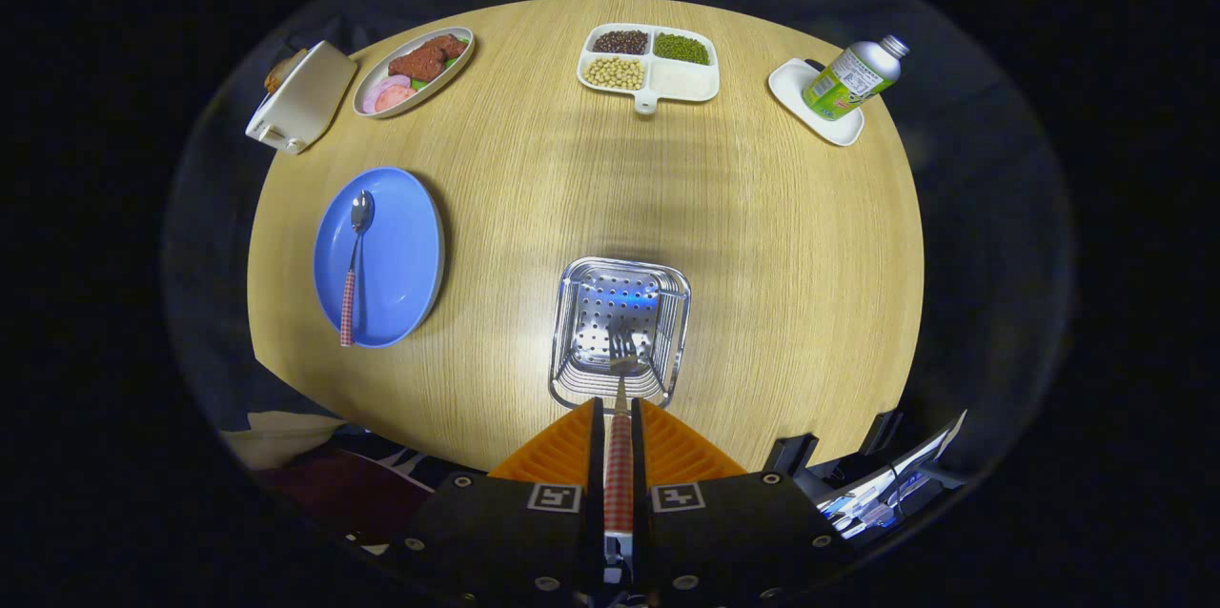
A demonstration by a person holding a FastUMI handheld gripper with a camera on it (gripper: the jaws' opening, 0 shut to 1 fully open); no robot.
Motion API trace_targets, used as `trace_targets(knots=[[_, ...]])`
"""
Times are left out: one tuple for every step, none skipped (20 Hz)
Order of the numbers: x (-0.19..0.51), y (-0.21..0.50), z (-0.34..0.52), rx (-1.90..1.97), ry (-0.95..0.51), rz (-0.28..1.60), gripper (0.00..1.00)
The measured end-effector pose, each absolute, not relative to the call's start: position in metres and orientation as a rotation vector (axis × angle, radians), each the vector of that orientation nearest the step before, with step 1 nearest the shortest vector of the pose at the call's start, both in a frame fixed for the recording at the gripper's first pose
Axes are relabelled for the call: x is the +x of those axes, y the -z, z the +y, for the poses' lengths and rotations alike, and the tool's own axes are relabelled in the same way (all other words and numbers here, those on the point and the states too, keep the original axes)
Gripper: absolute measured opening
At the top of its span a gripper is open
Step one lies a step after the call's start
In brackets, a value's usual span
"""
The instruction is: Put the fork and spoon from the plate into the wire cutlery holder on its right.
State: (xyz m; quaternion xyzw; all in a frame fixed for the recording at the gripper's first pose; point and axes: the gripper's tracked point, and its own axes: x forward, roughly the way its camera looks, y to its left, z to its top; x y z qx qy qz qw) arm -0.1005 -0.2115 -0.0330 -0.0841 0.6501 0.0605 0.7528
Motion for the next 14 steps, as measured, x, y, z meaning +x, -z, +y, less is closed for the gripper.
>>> trace_targets(knots=[[-0.098,0.031,-0.21,-0.176,-0.128,1.403,0.12],[-0.096,0.029,-0.209,-0.173,-0.13,1.391,0.12],[-0.093,0.026,-0.21,-0.168,-0.129,1.375,0.13],[-0.089,0.024,-0.207,-0.152,-0.137,1.351,0.16],[-0.083,0.024,-0.204,-0.129,-0.132,1.315,0.16],[-0.079,0.021,-0.202,-0.101,-0.131,1.289,0.22],[-0.075,0.016,-0.197,-0.052,-0.135,1.25,0.24],[-0.069,0.01,-0.196,-0.018,-0.132,1.211,0.25],[-0.062,0.003,-0.197,0.007,-0.124,1.162,0.25],[-0.058,-0.005,-0.196,0.019,-0.122,1.121,0.28],[-0.058,-0.008,-0.192,0.032,-0.12,1.084,0.33],[-0.058,-0.012,-0.186,0.046,-0.12,1.054,0.44],[-0.061,-0.015,-0.178,0.061,-0.123,1.027,0.49],[-0.063,-0.018,-0.169,0.077,-0.124,1.001,0.56]])
